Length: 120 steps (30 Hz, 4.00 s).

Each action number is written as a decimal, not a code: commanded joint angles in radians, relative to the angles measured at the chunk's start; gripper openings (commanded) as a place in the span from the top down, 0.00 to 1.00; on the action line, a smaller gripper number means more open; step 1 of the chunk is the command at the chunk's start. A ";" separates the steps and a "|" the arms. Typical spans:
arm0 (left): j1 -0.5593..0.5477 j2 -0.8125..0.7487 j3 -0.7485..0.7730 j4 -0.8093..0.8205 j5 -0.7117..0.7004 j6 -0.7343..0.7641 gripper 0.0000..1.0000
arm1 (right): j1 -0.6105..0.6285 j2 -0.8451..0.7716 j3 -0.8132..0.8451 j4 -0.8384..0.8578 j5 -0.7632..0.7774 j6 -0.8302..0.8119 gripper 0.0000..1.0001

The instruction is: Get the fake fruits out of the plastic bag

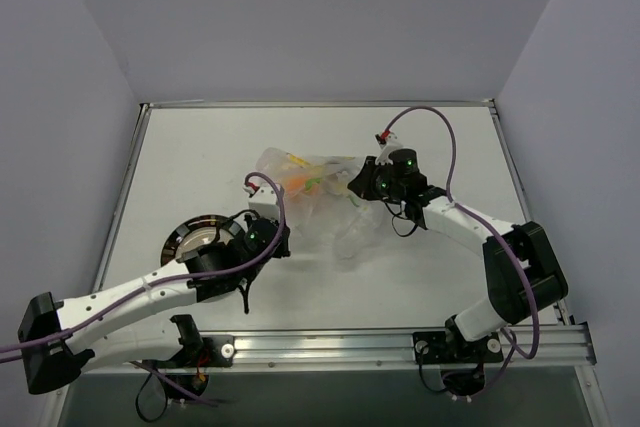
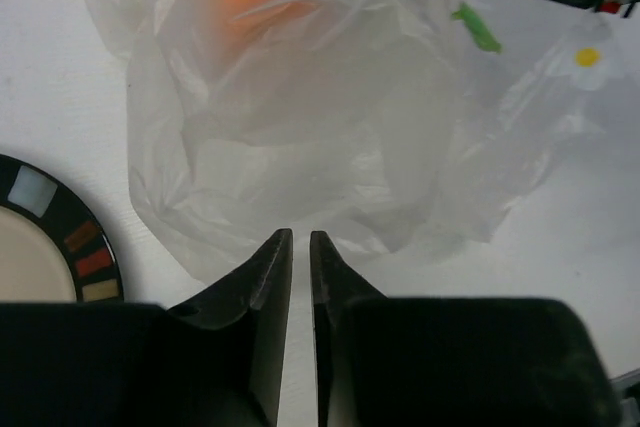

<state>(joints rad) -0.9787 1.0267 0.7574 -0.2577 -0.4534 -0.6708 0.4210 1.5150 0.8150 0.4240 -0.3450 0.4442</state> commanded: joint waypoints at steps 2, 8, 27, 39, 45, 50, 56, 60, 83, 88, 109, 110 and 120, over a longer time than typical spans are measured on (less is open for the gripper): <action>-0.066 -0.060 0.011 -0.006 -0.163 -0.059 0.89 | 0.007 -0.007 0.015 0.005 0.001 -0.004 0.96; -0.066 -0.051 -0.007 0.058 -0.128 0.037 0.29 | 0.015 -0.004 0.036 -0.017 0.009 -0.019 0.96; 0.118 0.269 0.181 0.144 -0.054 0.215 0.76 | 0.036 -0.081 0.017 -0.091 0.047 -0.071 0.94; 0.319 0.375 0.416 0.242 0.139 0.244 0.98 | 0.148 -0.208 0.051 -0.278 0.258 -0.185 0.29; 0.322 0.437 0.447 0.241 0.185 0.243 0.97 | 0.173 -0.102 0.252 -0.310 0.241 -0.280 0.00; 0.348 0.469 0.476 0.229 0.216 0.244 0.98 | 0.173 0.075 0.371 -0.301 0.114 -0.305 0.00; 0.408 0.519 0.519 0.227 0.243 0.234 0.84 | 0.119 0.236 0.504 -0.255 0.054 -0.280 0.68; 0.487 0.538 0.572 0.193 0.315 0.159 0.45 | 0.059 0.310 0.549 -0.162 0.028 -0.196 1.00; 0.449 0.335 0.216 0.150 0.269 0.088 0.13 | 0.004 0.356 0.458 -0.025 -0.091 -0.068 1.00; 0.442 0.462 0.333 0.233 0.271 0.198 0.05 | 0.005 0.355 0.451 -0.064 -0.097 -0.113 1.00; 0.426 0.679 0.606 0.233 0.249 0.215 0.97 | 0.045 0.021 0.356 -0.266 0.193 -0.206 0.14; 0.426 0.670 0.590 0.239 0.255 0.206 0.98 | 0.082 -0.007 0.349 -0.280 0.252 -0.205 0.14; 0.426 0.618 0.536 0.293 0.315 0.145 0.97 | 0.378 -0.088 0.116 -0.212 0.512 0.003 0.00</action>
<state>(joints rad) -0.5491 1.7168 1.2911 -0.0135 -0.1555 -0.4961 0.7593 1.3849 1.0367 0.2218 0.0456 0.3420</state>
